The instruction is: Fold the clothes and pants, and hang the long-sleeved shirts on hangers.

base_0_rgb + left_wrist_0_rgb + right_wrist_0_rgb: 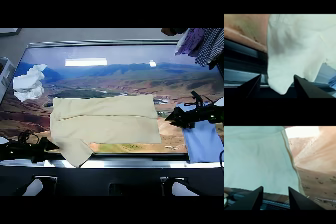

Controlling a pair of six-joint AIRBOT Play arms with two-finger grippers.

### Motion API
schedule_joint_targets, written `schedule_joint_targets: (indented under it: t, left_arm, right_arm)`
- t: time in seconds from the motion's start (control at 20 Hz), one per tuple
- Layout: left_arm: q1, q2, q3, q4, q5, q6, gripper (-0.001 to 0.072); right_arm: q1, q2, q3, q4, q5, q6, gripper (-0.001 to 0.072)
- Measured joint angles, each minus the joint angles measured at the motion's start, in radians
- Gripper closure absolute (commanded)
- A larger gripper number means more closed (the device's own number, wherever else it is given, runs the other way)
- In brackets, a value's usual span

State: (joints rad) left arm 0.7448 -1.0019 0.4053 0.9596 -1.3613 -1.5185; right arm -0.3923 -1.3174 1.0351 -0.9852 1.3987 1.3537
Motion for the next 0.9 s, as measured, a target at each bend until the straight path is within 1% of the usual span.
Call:
schedule_joint_targets:
  t: [0.2, 0.35, 0.4, 0.45, 0.5, 0.55, 0.6, 0.65, 0.8, 0.85, 0.9]
  left_arm:
    - [-0.021, 0.014, -0.070, -0.016, 0.062, 0.000, 0.0243]
    - [-0.087, 0.017, -0.101, -0.053, 0.116, -0.001, 0.0250]
    - [-0.116, 0.016, -0.107, -0.069, 0.133, -0.003, 0.0294]
    - [-0.143, 0.014, -0.111, -0.083, 0.156, -0.004, 0.0427]
    - [-0.168, 0.012, -0.115, -0.085, 0.185, -0.008, 0.0607]
    - [-0.189, 0.011, -0.117, -0.085, 0.213, -0.008, 0.0682]
    - [-0.203, 0.010, -0.119, -0.086, 0.224, -0.008, 0.0682]
    - [-0.214, 0.009, -0.120, -0.092, 0.235, -0.011, 0.0682]
    - [-0.232, 0.009, -0.122, -0.098, 0.249, -0.015, 0.0683]
    - [-0.234, 0.009, -0.122, -0.101, 0.252, -0.015, 0.0682]
    - [-0.236, 0.009, -0.122, -0.102, 0.254, -0.015, 0.0683]
  right_arm:
    - [-0.001, 0.004, -0.008, 0.037, -0.005, -0.005, 0.0333]
    - [-0.001, 0.005, -0.010, 0.061, -0.005, -0.008, 0.0333]
    - [-0.001, 0.005, -0.011, 0.068, -0.005, -0.008, 0.0333]
    - [-0.001, 0.005, -0.011, 0.074, -0.005, -0.008, 0.0333]
    - [-0.001, 0.005, -0.011, 0.077, -0.005, -0.008, 0.0333]
    - [-0.001, 0.005, -0.011, 0.078, -0.005, -0.009, 0.0331]
    - [-0.001, 0.005, -0.011, 0.081, 0.001, -0.013, 0.0315]
    - [-0.001, 0.005, -0.011, 0.080, 0.009, -0.019, 0.0275]
    - [-0.002, 0.005, -0.014, 0.023, 0.017, -0.026, 0.0252]
    - [-0.002, 0.003, -0.021, 0.001, 0.015, -0.026, 0.0222]
    - [-0.002, -0.003, -0.034, -0.015, 0.011, -0.026, 0.0219]
